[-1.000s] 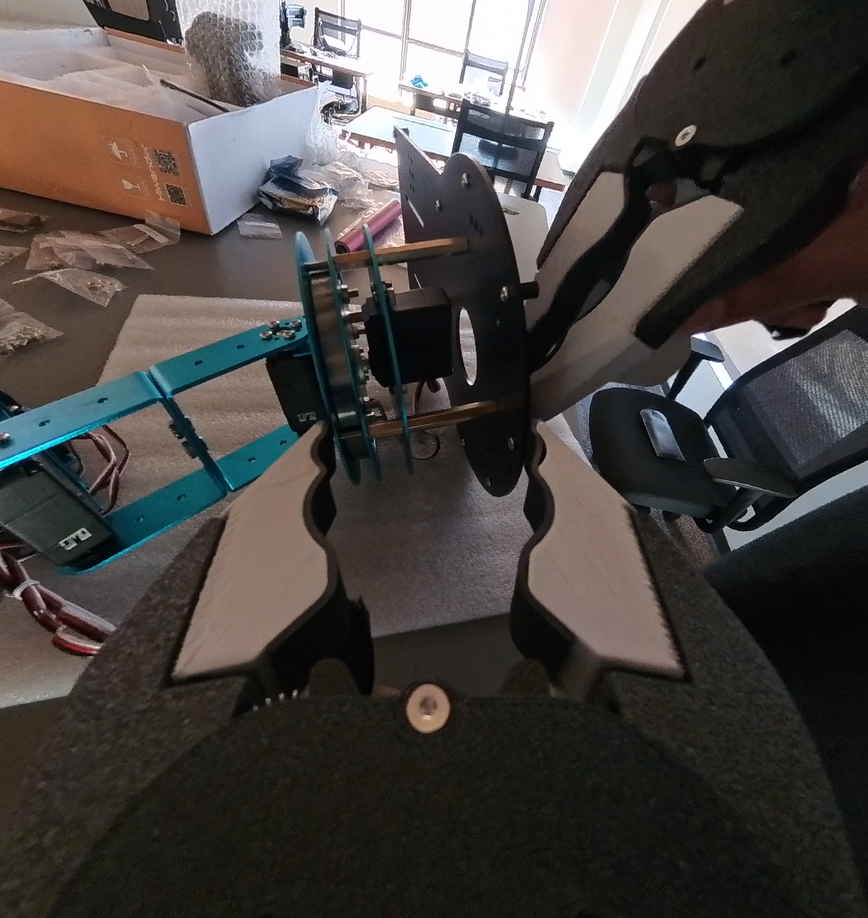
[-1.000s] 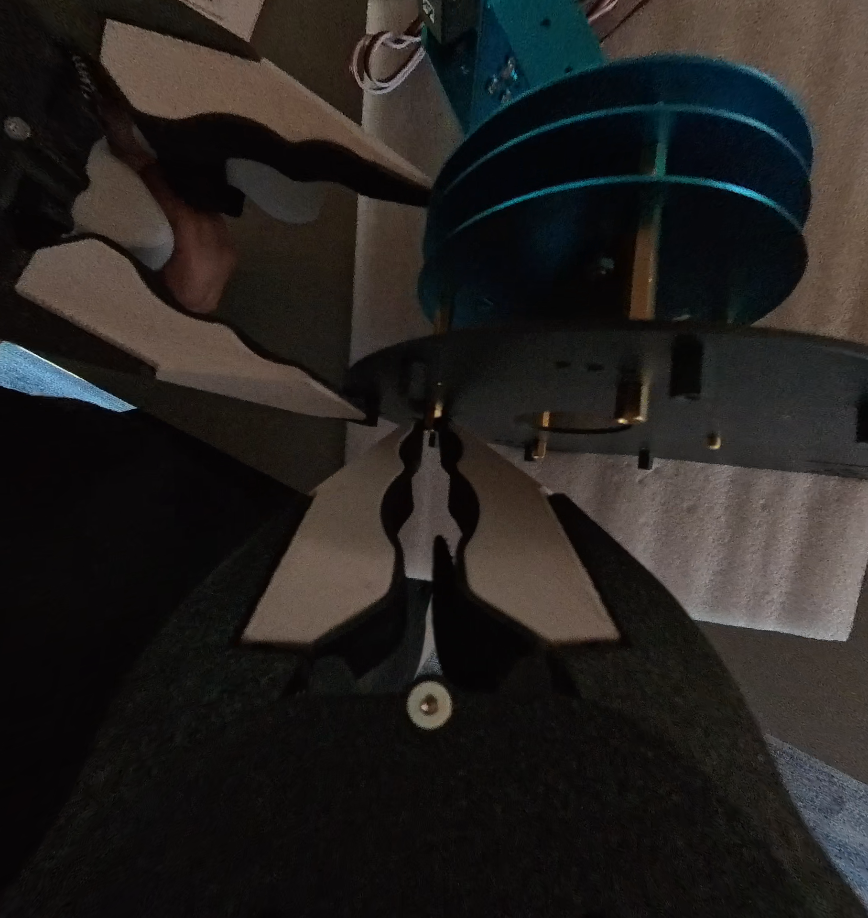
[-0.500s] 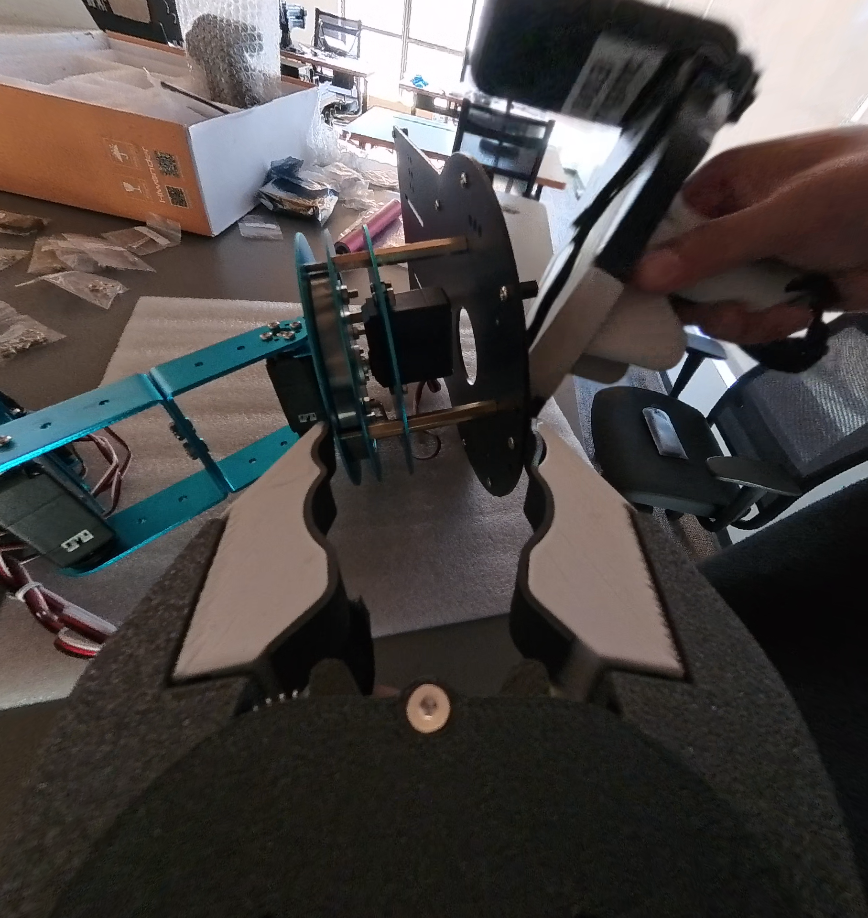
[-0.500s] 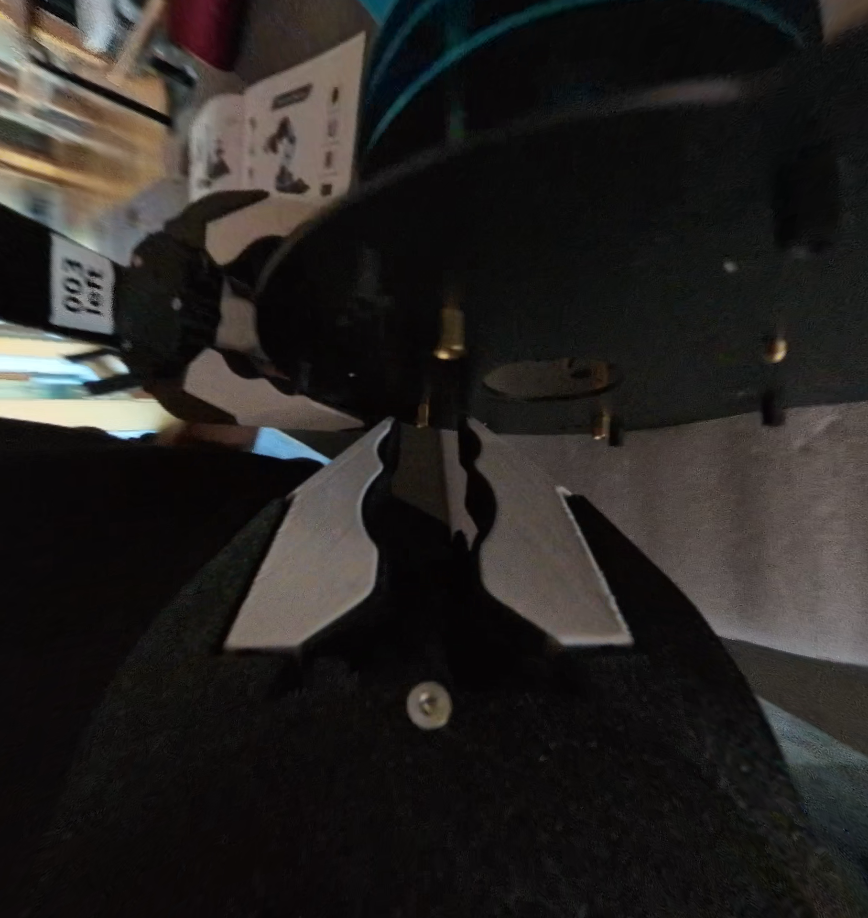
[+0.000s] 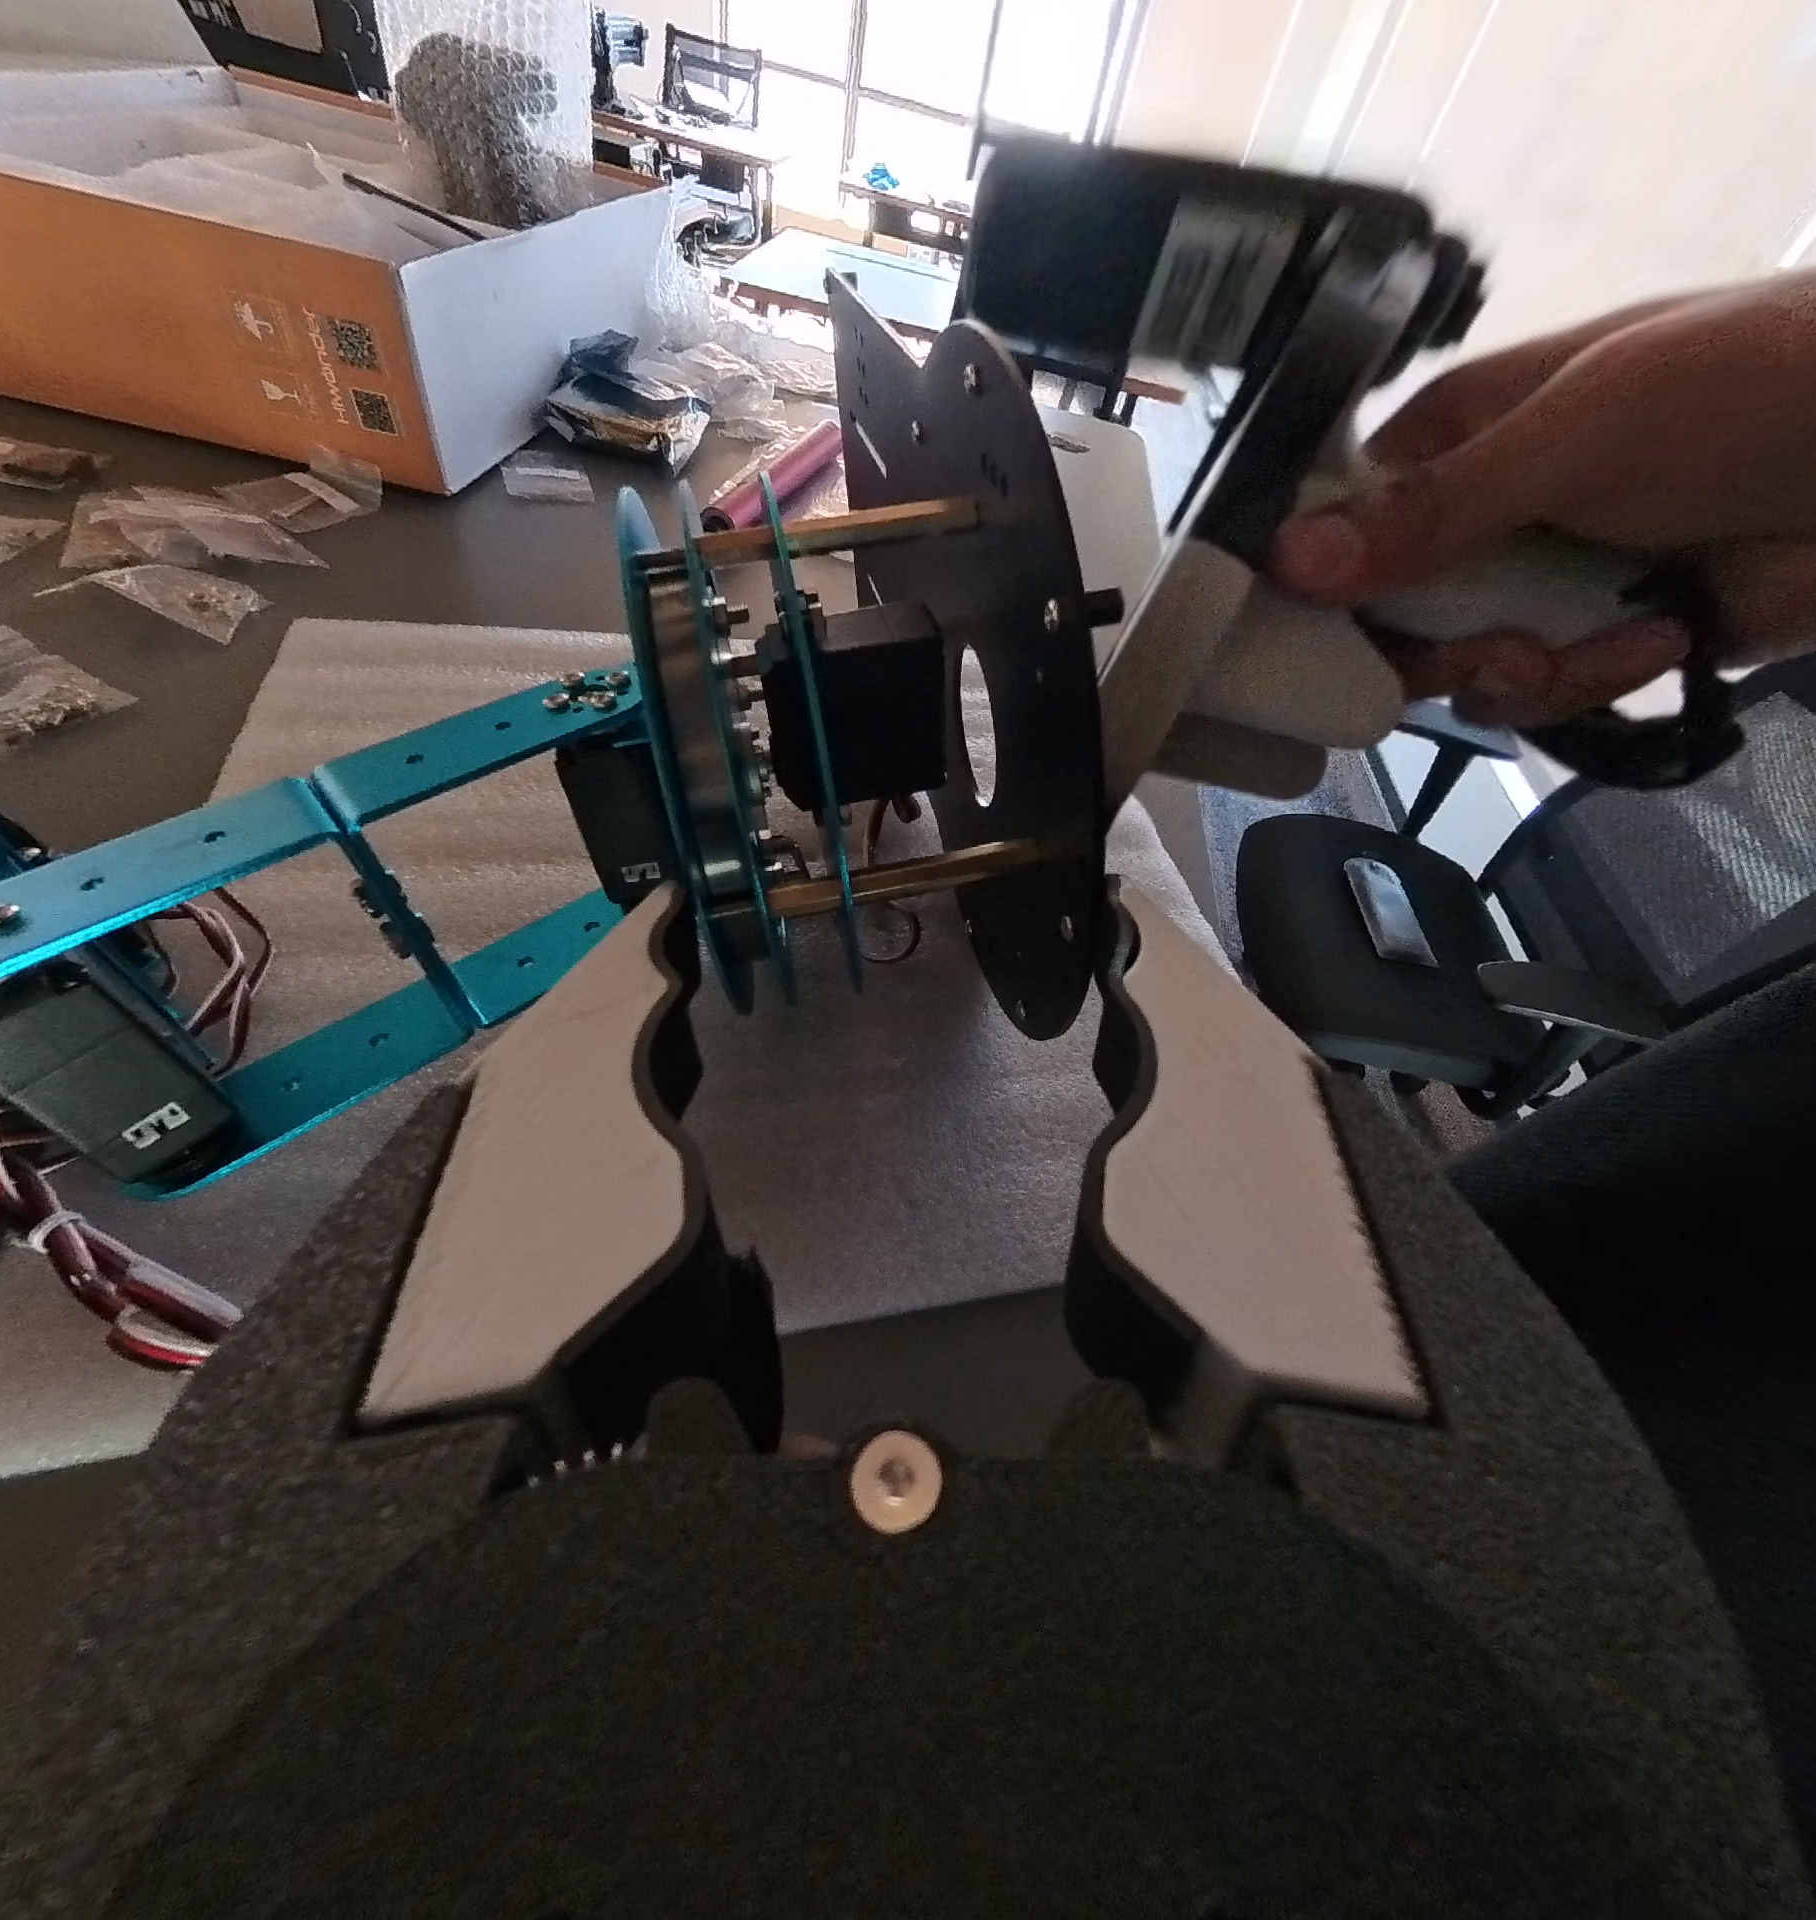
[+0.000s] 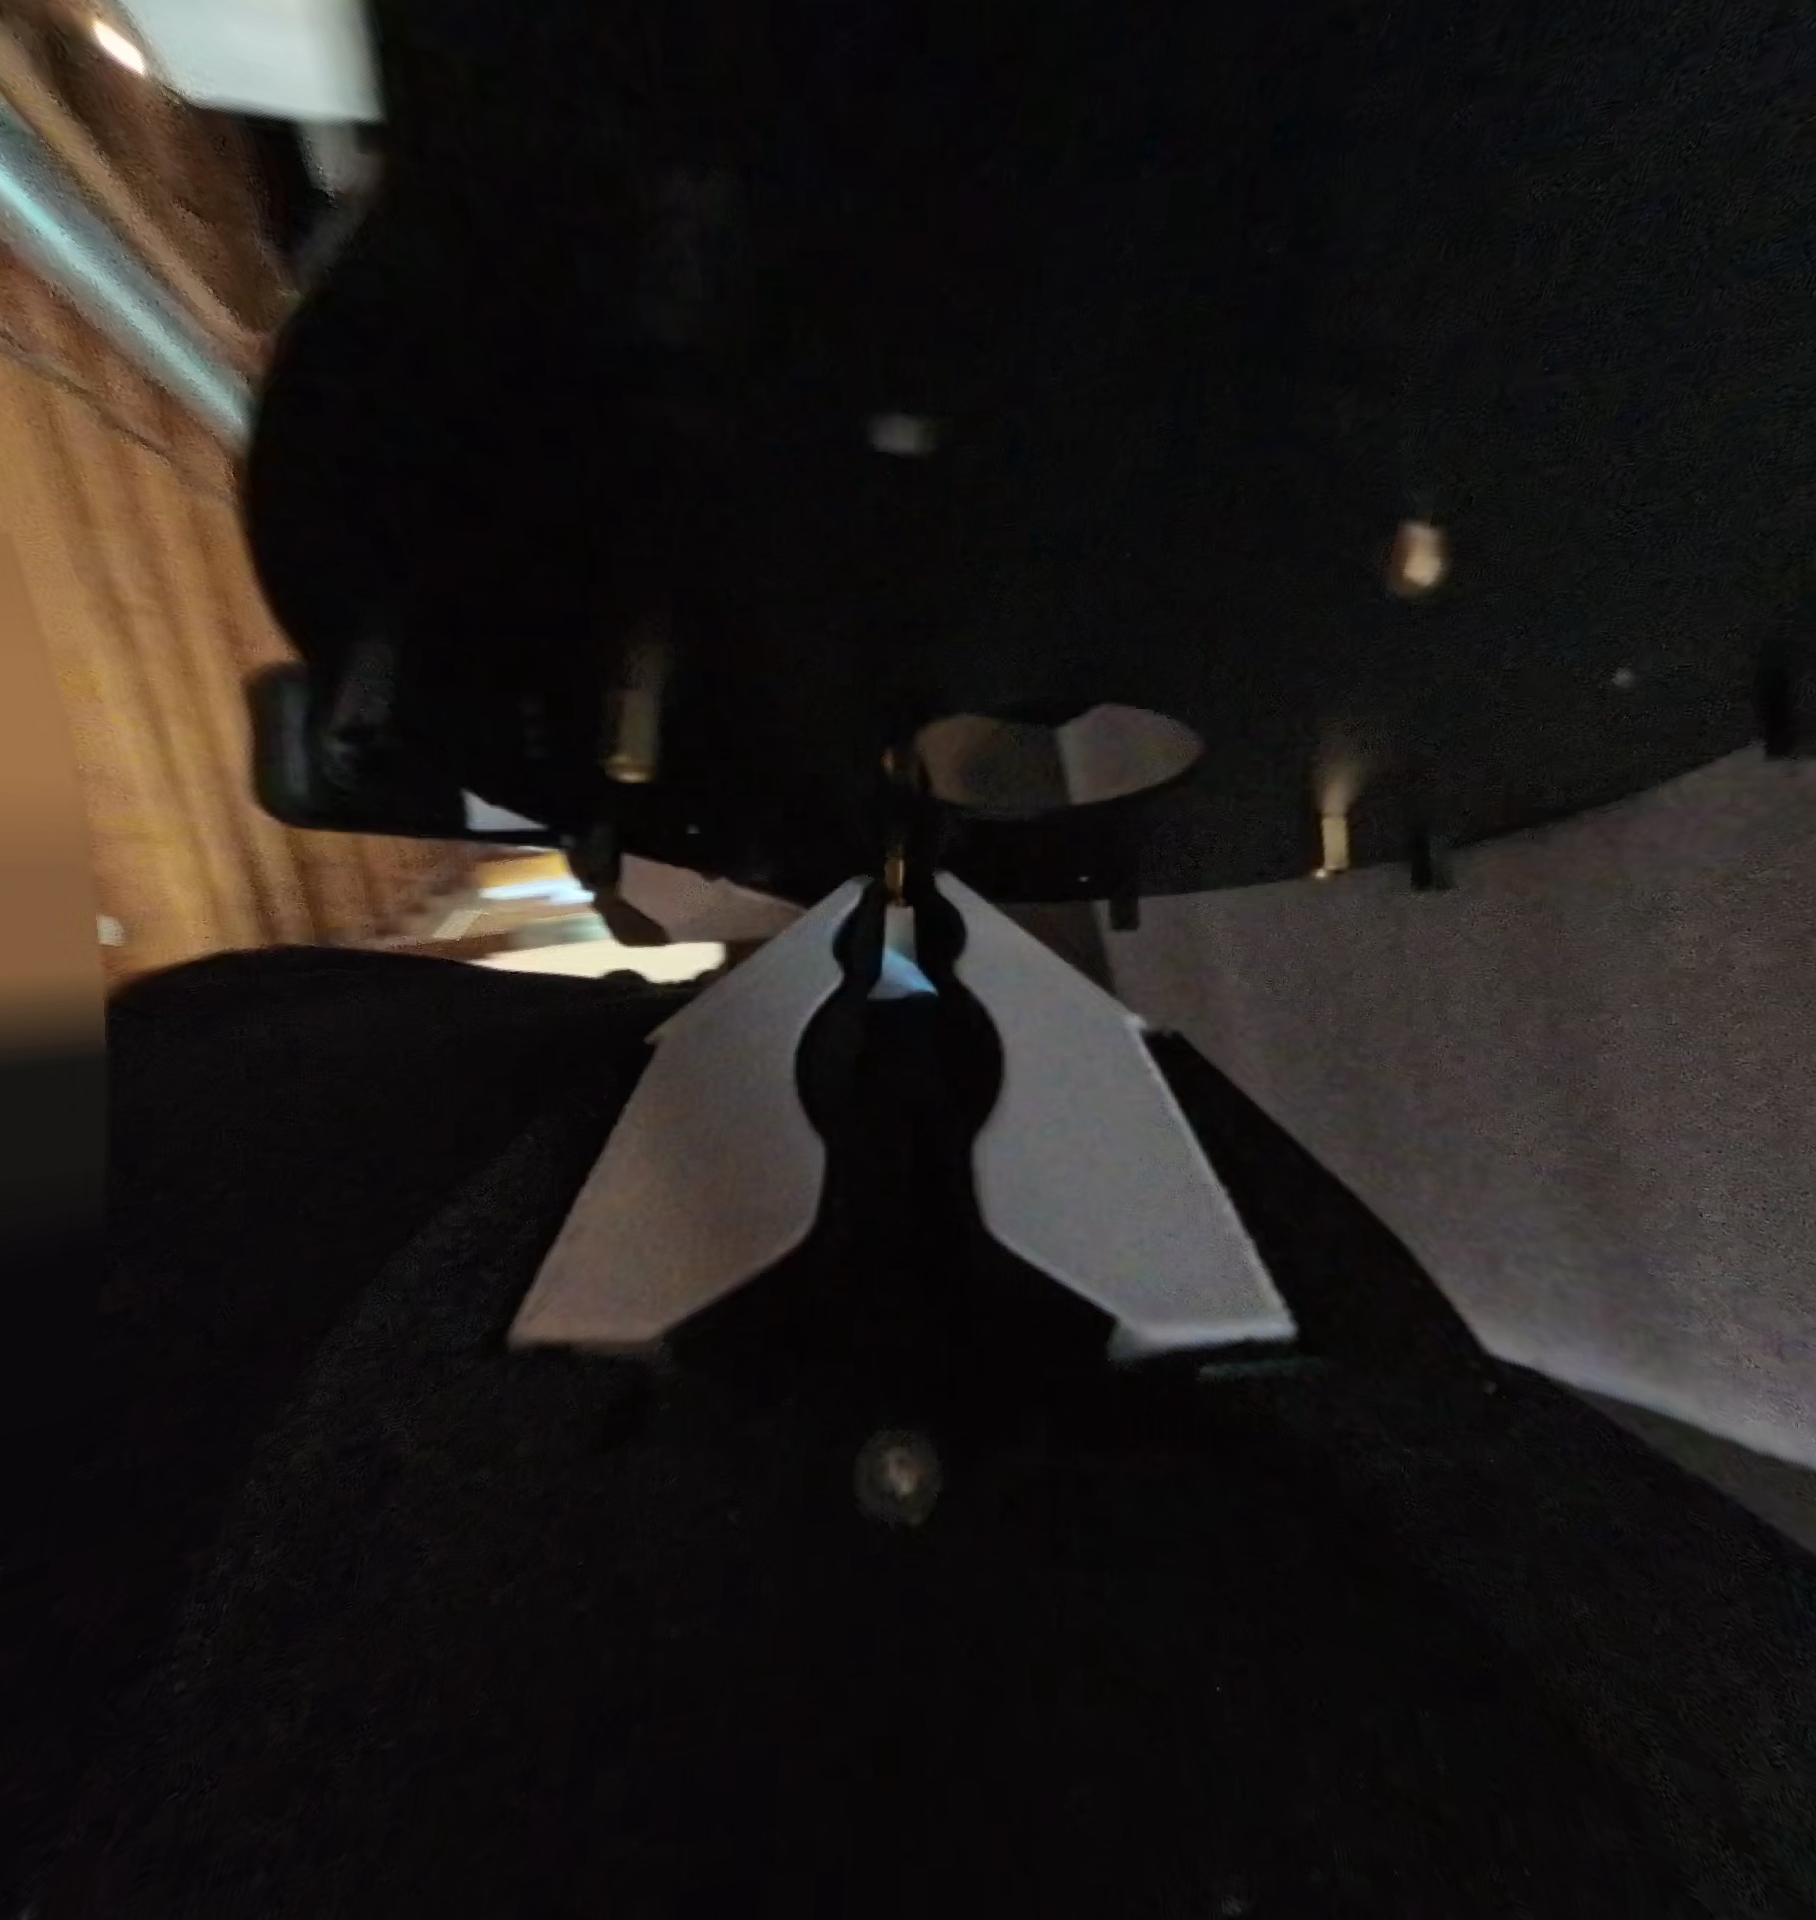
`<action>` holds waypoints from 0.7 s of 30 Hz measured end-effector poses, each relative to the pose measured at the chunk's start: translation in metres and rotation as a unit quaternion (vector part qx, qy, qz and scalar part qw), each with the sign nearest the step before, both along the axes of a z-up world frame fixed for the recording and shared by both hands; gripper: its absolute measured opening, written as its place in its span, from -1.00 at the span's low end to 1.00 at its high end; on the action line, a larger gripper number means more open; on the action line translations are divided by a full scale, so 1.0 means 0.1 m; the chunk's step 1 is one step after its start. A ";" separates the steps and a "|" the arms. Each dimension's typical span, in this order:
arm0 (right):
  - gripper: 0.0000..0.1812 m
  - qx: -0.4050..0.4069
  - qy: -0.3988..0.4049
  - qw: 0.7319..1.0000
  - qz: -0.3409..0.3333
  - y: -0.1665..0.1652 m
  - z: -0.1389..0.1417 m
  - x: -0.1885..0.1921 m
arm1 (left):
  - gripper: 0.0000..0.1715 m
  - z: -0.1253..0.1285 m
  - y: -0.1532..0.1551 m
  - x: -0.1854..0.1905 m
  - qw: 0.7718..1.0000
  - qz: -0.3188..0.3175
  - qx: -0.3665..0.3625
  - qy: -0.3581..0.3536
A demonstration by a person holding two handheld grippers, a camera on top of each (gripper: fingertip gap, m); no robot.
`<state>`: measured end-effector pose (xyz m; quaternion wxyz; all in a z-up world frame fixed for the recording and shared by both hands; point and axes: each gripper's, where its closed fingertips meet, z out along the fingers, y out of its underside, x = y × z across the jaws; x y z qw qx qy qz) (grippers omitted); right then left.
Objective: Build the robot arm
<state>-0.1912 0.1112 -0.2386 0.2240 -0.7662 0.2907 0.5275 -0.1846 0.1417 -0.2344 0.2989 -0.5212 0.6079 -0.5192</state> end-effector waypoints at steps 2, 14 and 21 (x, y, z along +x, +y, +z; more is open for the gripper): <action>-0.95 0.014 0.110 0.993 -0.031 0.00 0.02 -0.01 | -0.12 0.00 0.00 0.00 1.000 0.000 0.000 0.000; -0.74 0.038 -0.412 0.908 0.059 0.00 0.31 0.38 | -0.11 0.00 0.00 0.00 1.000 0.000 0.003 0.005; -0.85 -0.019 -0.606 0.784 0.132 0.04 0.41 0.64 | -0.11 0.00 0.00 0.00 1.000 -0.001 0.006 0.008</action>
